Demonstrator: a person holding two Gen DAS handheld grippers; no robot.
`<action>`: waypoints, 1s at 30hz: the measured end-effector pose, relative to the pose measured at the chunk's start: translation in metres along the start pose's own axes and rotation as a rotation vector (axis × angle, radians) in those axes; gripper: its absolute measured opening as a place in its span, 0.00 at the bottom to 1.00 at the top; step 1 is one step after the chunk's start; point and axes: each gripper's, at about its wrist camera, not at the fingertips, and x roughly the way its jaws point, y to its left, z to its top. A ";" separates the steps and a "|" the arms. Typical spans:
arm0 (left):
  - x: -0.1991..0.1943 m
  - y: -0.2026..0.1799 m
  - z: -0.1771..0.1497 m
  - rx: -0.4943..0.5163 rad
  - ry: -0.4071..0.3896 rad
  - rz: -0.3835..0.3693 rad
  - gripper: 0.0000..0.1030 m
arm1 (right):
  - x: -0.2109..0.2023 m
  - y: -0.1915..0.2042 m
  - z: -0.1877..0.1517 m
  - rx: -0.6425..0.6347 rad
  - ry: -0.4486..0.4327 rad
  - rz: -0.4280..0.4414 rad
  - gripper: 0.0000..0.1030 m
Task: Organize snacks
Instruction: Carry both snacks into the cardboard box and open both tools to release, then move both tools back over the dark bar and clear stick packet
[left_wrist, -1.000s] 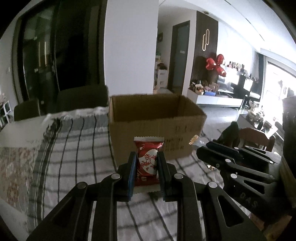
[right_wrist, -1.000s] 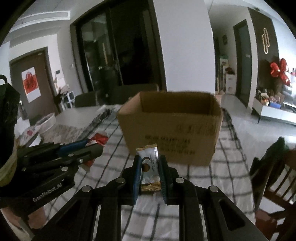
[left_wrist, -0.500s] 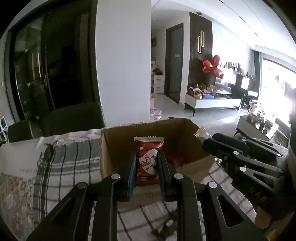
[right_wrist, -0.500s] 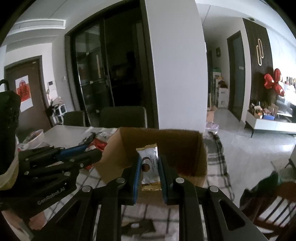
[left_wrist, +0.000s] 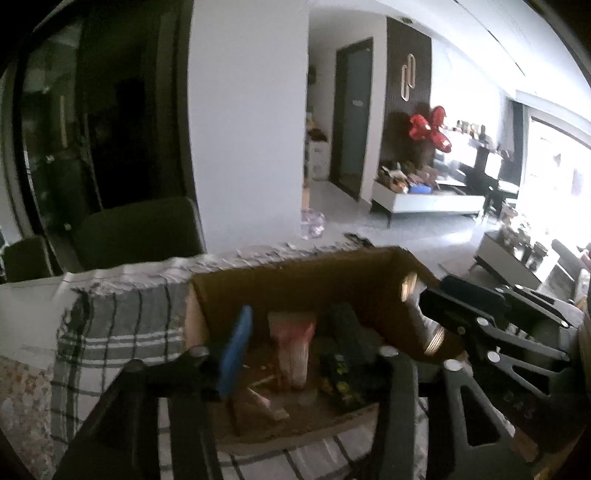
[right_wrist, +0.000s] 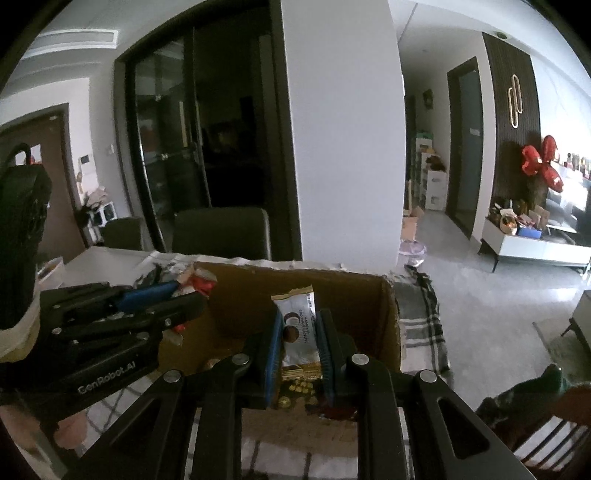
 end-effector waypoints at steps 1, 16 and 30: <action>-0.003 0.000 0.000 0.007 -0.008 0.005 0.49 | -0.001 -0.001 -0.001 0.002 -0.006 -0.005 0.28; -0.055 -0.021 -0.041 0.149 -0.045 -0.070 0.49 | -0.043 0.003 -0.030 0.026 -0.002 -0.050 0.30; -0.060 -0.033 -0.101 0.251 0.008 -0.208 0.49 | -0.059 0.009 -0.095 0.167 0.085 -0.079 0.30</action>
